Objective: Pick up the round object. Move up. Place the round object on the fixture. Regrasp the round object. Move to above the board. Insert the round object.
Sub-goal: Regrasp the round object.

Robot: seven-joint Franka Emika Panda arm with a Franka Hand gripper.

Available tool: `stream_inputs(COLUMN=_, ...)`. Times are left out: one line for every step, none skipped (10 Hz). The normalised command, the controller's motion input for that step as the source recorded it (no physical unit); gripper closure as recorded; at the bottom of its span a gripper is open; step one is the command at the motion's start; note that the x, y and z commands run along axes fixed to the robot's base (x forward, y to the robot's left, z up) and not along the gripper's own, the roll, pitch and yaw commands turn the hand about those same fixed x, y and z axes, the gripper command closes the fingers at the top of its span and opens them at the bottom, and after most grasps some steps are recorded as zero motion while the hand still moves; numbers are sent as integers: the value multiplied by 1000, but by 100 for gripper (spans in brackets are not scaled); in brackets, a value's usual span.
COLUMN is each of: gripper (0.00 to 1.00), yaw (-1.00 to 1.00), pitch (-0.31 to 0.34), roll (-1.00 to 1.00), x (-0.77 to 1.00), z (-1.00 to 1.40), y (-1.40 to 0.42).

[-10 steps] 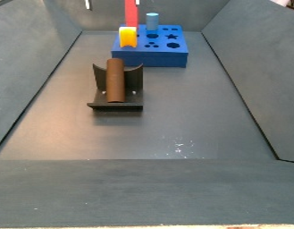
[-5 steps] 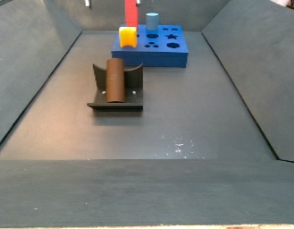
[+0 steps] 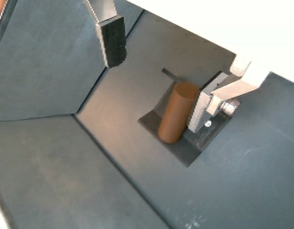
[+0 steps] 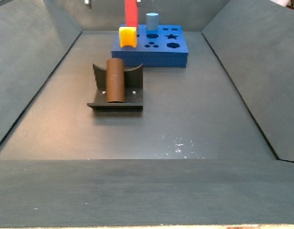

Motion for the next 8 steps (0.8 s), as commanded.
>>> stream_inputs(gripper=0, yaw=223, pitch=276, roll=1000, x=96, z=-18, y=-46)
stream_inputs(gripper=0, yaw=184, pitch=252, roll=818, x=100, z=-22, y=-46)
stream_inputs(gripper=0, yaw=201, pitch=199, roll=572, x=102, z=-18, y=-45)
stream_inputs(gripper=0, yaw=214, pitch=155, roll=437, x=93, z=-15, y=-40)
stream_inputs(gripper=0, yaw=217, pitch=113, roll=345, x=83, z=-12, y=-37)
stream_inputs(gripper=0, yaw=79, pitch=-54, roll=318, x=36, z=-1000, y=70)
stream_inputs(gripper=0, yaw=70, pitch=-77, roll=309, x=36, z=-1000, y=71)
stream_inputs(gripper=0, yaw=52, pitch=-110, roll=236, x=44, z=-1000, y=63)
